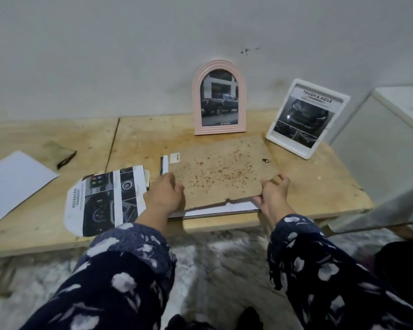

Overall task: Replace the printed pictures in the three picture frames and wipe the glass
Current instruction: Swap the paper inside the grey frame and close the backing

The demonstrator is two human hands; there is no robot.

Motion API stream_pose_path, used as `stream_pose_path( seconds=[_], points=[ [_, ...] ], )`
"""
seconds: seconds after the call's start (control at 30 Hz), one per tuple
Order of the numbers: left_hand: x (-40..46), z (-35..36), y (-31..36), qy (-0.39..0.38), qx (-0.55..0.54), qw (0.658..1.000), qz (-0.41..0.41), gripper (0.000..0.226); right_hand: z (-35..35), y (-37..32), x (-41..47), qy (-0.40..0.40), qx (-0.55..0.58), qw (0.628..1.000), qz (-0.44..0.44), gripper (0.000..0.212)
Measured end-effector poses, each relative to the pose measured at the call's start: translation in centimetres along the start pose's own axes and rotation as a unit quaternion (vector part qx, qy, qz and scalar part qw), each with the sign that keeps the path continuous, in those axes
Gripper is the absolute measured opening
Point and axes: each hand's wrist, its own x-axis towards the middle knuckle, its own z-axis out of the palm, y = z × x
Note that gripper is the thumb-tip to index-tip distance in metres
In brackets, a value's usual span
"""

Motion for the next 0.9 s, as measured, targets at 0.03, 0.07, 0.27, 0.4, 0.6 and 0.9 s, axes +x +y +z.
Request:
stream_pose_path(
  seconds=[0.03, 0.07, 0.27, 0.4, 0.6, 0.9],
  points=[
    [0.1, -0.1, -0.5, -0.008, 0.011, 1.000, -0.001, 0.047, 0.5, 0.3, 0.0, 0.003, -0.007, 1.000, 0.006, 0.053],
    [0.1, 0.0, -0.8, -0.012, 0.023, 1.000, 0.000, 0.047, 0.8, 0.6, 0.0, 0.004, -0.013, 1.000, 0.011, 0.052],
    [-0.4, 0.4, -1.9, -0.044, 0.079, 0.996, -0.026, 0.046, 1.9, 2.0, 0.1, 0.012, -0.059, 0.998, 0.004, 0.044],
    [-1.0, 0.7, -2.0, -0.045, 0.076, 0.996, -0.028, 0.048, 1.6, 2.6, 0.3, 0.023, -0.065, 0.998, 0.008, 0.049],
    [-0.6, 0.5, -1.7, 0.010, 0.024, 0.999, -0.022, 0.046, 1.2, 2.5, 0.7, 0.031, -0.027, 0.999, 0.028, 0.055],
    [-0.7, 0.9, -1.4, -0.005, 0.061, 0.998, -0.028, 0.048, 2.0, 2.6, 0.5, 0.071, -0.053, 0.995, 0.038, 0.057]
  ],
)
